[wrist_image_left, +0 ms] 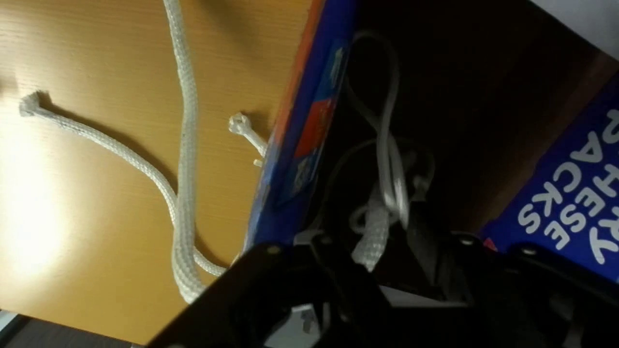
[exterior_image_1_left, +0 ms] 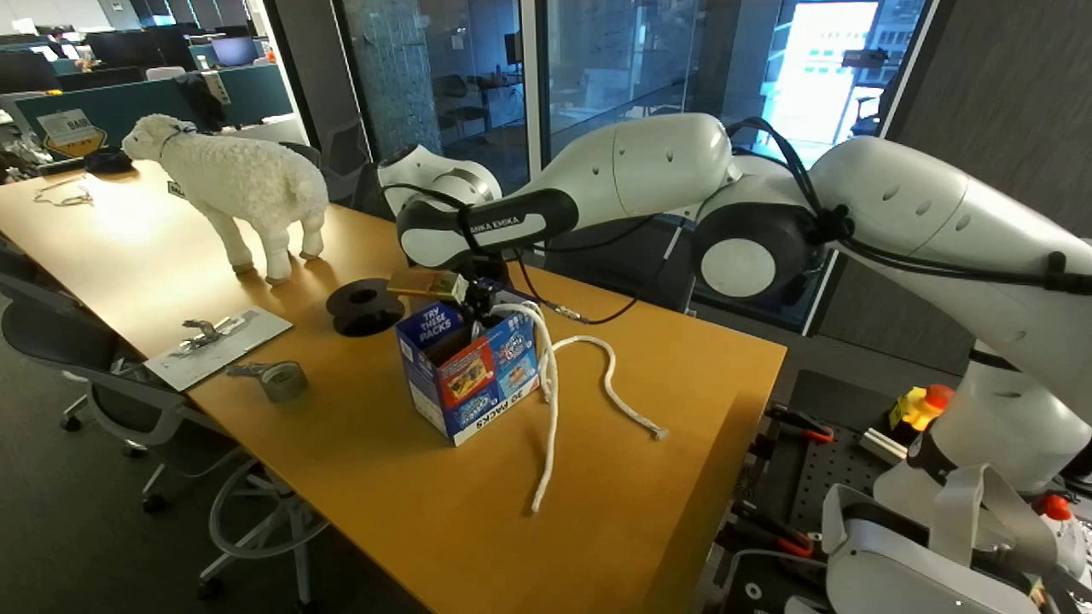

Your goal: Pick up the ropes from the table and put them in the box

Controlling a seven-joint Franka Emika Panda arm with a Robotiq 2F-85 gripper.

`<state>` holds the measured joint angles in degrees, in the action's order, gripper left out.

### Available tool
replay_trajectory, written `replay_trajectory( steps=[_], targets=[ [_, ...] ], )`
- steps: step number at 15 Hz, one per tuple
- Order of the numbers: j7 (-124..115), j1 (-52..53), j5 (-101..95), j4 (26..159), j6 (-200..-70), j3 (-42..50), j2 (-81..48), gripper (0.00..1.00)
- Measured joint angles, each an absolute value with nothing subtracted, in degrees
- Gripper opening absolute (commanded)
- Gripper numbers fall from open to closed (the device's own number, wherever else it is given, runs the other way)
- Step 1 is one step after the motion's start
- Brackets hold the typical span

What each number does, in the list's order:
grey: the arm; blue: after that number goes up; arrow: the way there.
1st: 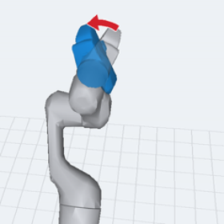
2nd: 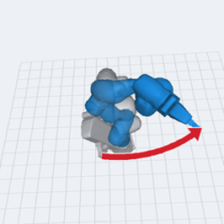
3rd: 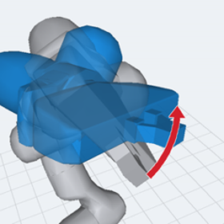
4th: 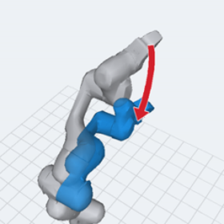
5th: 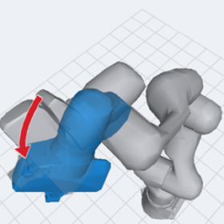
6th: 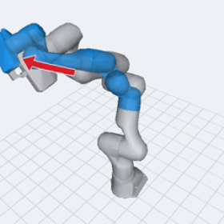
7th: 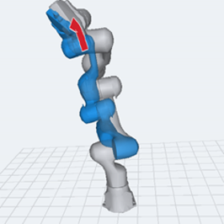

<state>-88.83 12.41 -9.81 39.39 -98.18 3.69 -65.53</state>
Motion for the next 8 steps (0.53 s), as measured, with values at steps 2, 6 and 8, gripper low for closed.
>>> replay_trajectory(
  steps=[2, 6, 8],
  targets=[
    [-87.1, 12.4, -10.0, 38.4, -97.0, 3.7, -64.9, 0.88],
    [-78.3, 12.1, -10.2, 37.8, -93.2, 3.7, -60.0, 1.00],
    [-71.7, 11.2, -10.2, 38.2, -90.9, 3.3, -56.2, 1.00]
  ],
)
